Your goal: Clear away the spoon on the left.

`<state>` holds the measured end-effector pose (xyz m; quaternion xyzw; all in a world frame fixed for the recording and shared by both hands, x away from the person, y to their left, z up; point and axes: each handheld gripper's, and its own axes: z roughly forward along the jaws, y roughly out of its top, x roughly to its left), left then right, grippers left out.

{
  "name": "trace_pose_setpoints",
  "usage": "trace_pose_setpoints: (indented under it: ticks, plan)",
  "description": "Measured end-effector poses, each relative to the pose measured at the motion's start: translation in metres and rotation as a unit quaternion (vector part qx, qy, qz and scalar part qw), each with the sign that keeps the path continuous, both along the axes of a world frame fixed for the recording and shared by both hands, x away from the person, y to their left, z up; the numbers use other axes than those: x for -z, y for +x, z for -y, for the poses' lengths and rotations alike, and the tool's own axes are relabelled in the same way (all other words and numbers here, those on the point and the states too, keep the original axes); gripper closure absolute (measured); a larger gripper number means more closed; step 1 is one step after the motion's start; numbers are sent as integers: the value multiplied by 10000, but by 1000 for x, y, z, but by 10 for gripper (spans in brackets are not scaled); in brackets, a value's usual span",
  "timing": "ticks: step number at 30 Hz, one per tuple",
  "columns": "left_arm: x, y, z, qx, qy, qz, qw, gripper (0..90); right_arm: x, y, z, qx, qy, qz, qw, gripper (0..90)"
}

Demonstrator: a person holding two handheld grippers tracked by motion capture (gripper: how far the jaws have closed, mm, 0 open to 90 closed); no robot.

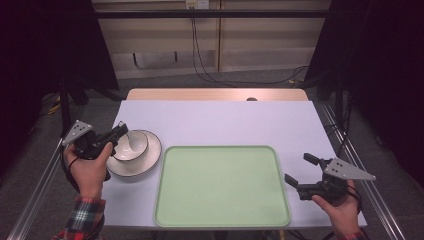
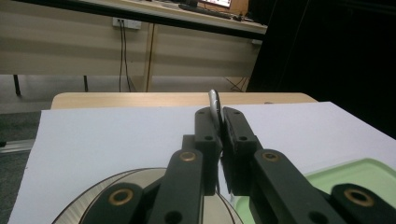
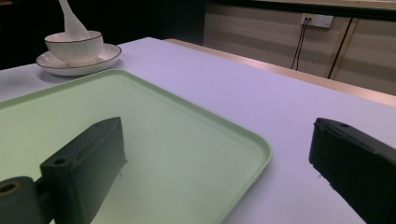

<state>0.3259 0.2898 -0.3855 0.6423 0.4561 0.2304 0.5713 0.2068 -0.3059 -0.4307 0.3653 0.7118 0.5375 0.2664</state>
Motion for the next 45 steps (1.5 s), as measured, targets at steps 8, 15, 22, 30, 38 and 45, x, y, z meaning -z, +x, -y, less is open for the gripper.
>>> trace_pose_setpoints:
  ticks: [8,15,22,30,38,45]
  plan:
    - [-15,-1,5,169,-67,51,9998,857,0,0,0,11,-15,9,10000,33]
    - [-27,-1,11,351,-72,78,9993,857,0,1,0,25,-14,5,10000,33]
    - [-34,-1,20,537,-130,74,9984,857,0,1,-1,-3,-7,0,10000,33]
    - [-36,-4,32,785,-183,25,9967,857,0,0,-1,-12,-4,-1,10000,33]
    - [-33,-7,42,1012,-236,-52,9946,857,0,0,-1,0,-21,11,10000,33]
    - [-25,-9,52,1220,-358,-122,9918,856,1,0,-1,-6,-25,4,10000,33]
